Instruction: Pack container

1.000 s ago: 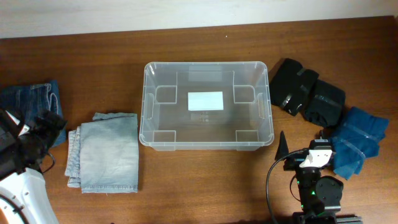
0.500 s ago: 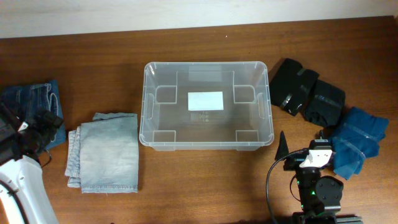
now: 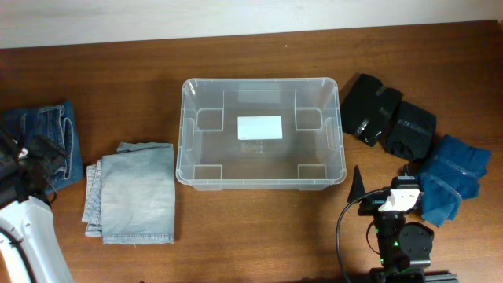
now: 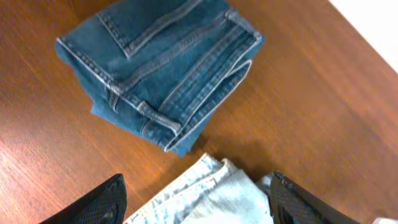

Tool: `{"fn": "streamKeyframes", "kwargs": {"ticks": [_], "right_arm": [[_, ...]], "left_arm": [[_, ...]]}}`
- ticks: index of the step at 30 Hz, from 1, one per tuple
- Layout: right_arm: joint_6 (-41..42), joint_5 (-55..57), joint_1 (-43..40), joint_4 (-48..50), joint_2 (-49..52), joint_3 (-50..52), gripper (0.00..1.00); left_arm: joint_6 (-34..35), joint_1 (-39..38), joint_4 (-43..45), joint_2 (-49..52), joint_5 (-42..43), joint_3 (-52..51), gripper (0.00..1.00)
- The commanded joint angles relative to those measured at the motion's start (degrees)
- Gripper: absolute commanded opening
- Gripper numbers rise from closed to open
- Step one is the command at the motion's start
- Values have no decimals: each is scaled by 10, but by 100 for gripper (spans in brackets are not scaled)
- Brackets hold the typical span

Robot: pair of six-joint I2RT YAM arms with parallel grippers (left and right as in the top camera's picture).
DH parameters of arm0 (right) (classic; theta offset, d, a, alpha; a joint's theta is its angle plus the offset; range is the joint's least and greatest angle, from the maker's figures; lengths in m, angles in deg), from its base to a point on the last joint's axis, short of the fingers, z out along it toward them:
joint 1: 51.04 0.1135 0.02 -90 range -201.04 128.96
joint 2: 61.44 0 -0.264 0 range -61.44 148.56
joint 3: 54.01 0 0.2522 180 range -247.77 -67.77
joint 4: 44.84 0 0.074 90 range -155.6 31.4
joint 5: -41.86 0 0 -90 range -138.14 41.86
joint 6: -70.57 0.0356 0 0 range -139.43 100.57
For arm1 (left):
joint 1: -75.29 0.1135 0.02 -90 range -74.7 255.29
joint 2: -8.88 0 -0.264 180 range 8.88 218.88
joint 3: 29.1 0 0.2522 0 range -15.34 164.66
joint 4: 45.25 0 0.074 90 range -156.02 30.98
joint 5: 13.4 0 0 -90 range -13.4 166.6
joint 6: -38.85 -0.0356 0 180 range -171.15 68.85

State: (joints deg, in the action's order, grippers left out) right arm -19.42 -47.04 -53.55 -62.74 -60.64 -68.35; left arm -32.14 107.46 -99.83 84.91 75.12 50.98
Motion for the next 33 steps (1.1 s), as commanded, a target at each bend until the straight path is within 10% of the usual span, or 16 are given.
{"fn": "streamKeyframes", "kwargs": {"ticks": [1, 10, 19, 20, 33], "right_arm": [[3, 9, -3, -4, -4, 3, 98], [3, 9, -3, -4, -4, 3, 98], [3, 9, -3, -4, -4, 3, 98], [3, 9, -3, -4, -4, 3, 98], [3, 9, -3, -4, -4, 3, 98]], "left_arm": [[-34, 0, -17, 17, 38, 10, 74], [-189, 0, -41, 70, 118, 10, 82], [-192, 0, -49, 130, 155, 10, 83], [-191, 0, -49, 130, 159, 10, 99], [-169, 0, -92, 131, 128, 2, 91]]}}
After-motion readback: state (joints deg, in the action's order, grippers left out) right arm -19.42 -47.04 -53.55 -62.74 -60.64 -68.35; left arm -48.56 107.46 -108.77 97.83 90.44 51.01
